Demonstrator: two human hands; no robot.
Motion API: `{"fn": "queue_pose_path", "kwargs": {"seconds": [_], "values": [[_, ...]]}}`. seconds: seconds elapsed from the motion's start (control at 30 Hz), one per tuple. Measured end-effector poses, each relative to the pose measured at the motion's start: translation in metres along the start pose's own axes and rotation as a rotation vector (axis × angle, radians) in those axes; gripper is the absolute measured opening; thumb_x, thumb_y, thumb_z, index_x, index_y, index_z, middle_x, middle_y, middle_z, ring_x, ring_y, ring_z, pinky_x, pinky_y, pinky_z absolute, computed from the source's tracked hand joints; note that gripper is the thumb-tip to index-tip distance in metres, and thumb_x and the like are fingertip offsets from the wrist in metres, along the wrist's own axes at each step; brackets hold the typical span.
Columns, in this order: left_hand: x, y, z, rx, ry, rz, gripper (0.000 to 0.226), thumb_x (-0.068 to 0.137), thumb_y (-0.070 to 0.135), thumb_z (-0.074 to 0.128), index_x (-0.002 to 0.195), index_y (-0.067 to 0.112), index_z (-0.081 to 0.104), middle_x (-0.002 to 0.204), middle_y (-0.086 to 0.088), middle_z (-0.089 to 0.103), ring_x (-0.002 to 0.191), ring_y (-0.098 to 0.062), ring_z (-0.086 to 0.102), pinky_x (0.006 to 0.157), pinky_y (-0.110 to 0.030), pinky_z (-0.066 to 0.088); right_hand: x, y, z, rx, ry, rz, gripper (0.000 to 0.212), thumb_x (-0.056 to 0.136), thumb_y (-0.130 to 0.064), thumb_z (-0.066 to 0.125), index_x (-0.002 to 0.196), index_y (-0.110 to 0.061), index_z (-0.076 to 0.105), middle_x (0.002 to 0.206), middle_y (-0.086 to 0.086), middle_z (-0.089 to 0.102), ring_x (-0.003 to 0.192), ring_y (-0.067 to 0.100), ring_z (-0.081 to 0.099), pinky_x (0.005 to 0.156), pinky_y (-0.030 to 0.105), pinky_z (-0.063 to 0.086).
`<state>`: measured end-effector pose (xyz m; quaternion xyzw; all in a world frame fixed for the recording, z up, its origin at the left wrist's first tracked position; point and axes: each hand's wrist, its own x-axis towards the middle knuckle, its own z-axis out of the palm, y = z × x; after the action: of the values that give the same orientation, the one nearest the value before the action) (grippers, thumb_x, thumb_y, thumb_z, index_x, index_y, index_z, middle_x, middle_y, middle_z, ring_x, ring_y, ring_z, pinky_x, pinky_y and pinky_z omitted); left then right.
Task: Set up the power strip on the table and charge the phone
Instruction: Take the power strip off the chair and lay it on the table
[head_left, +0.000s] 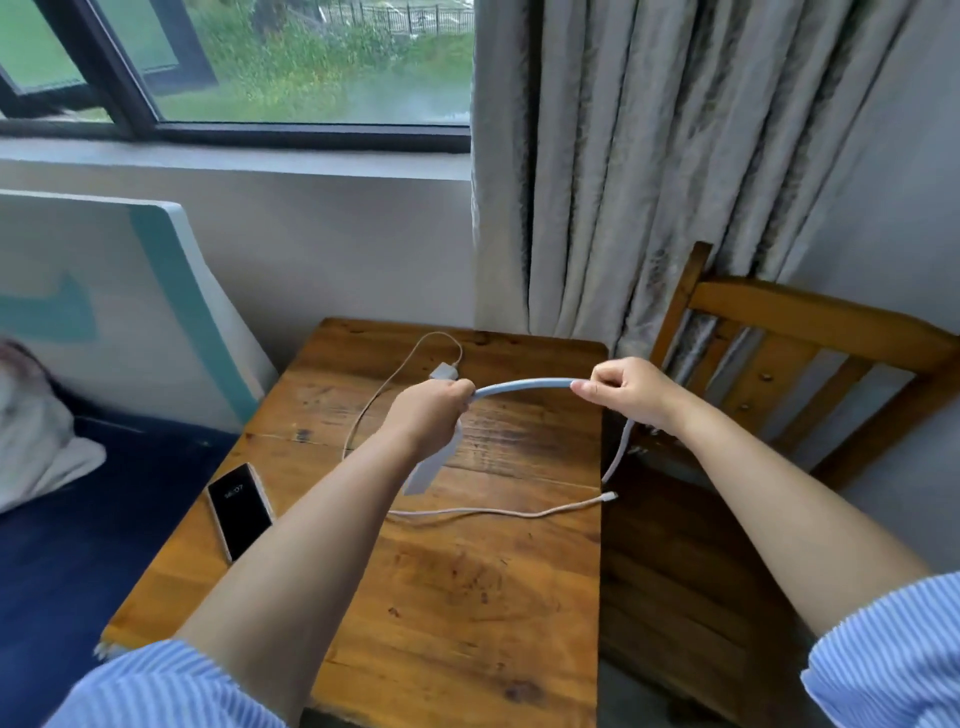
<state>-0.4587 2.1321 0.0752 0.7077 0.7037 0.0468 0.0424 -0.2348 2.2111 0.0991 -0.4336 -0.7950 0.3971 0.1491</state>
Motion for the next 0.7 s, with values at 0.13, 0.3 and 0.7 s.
{"fn": "queue_pose_path", "kwargs": {"seconds": [0.13,0.3,0.7], "values": [[0.044,0.001,0.017,0.114,-0.057,0.017,0.026,0.089,0.001,0.044,0.111,0.009,0.054,0.105,-0.011,0.067,0.095,-0.029,0.060,0.072,-0.037,0.051,0.026,0.040,-0.002,-0.050,-0.045,0.050,0.038,0.089,-0.029,0.053,0.053,-0.020,0.045,0.050,-0.004,0.038,0.049,0.010,0.038,0.051,0.026,0.027],[0.103,-0.006,0.045,0.116,-0.114,0.001,0.027,0.089,0.000,0.044,0.113,0.009,0.054,0.108,-0.012,0.065,0.100,-0.028,0.058,0.076,-0.037,0.050,0.074,0.087,0.008,-0.122,-0.068,0.100,0.031,0.092,-0.029,0.047,0.071,-0.007,0.056,0.065,0.007,0.050,0.064,0.023,0.050,0.058,0.031,0.031],[0.162,-0.013,0.127,0.040,-0.264,-0.163,0.032,0.085,0.006,0.055,0.117,0.013,0.054,0.114,-0.012,0.061,0.107,-0.028,0.051,0.084,-0.038,0.047,0.139,0.179,0.056,-0.255,-0.093,0.173,0.040,0.095,-0.024,0.038,0.135,-0.021,0.034,0.124,0.017,0.055,0.115,0.033,0.049,0.098,0.048,0.041]]}}
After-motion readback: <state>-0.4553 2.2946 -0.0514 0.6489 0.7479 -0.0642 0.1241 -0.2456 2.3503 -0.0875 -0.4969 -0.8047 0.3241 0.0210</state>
